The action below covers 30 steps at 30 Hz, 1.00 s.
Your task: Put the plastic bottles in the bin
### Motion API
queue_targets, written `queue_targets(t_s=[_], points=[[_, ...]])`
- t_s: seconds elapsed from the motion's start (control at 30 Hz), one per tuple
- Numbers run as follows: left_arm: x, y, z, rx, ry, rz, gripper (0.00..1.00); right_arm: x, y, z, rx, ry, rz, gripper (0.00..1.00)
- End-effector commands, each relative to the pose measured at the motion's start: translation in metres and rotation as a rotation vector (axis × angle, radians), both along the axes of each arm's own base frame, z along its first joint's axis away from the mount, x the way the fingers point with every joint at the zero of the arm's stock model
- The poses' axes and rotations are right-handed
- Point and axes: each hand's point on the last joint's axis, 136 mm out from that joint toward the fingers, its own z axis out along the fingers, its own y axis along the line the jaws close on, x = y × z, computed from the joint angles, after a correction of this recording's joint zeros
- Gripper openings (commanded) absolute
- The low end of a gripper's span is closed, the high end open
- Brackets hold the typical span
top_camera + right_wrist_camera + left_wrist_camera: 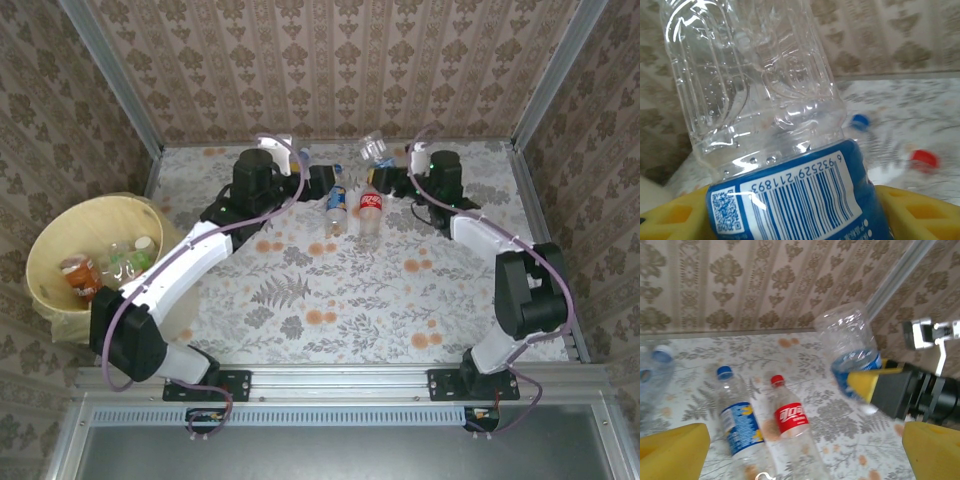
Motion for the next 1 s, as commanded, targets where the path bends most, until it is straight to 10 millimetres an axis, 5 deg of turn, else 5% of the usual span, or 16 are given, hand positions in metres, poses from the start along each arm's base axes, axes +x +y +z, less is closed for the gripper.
queue_targets(t_s=[0.0, 0.17, 0.37, 0.63, 0.97], points=[[-0.006, -0.024, 0.014, -0.119, 0.003, -0.088, 1.0, -0.022, 0.024, 0.047, 0.083, -0.114, 0.056, 0.51], [-0.002, -0.038, 0.006, -0.182, 0.07, -0.085, 1.0, -0.049, 0.048, 0.055, 0.113, -0.127, 0.126, 0.53], [-0.014, -0.063, 0.017, -0.255, 0.031, -0.192, 1.0, -0.065, 0.065, 0.051, 0.163, -0.116, 0.16, 0.54], [0.002, -0.056, -0.011, -0.19, 0.109, -0.057, 0.98, -0.082, 0.078, 0.058, 0.191, -0.139, 0.233, 0.54], [0.002, -0.059, -0.016, -0.196, 0.13, -0.061, 0.9, -0.096, 0.088, 0.058, 0.175, -0.166, 0.304, 0.56]])
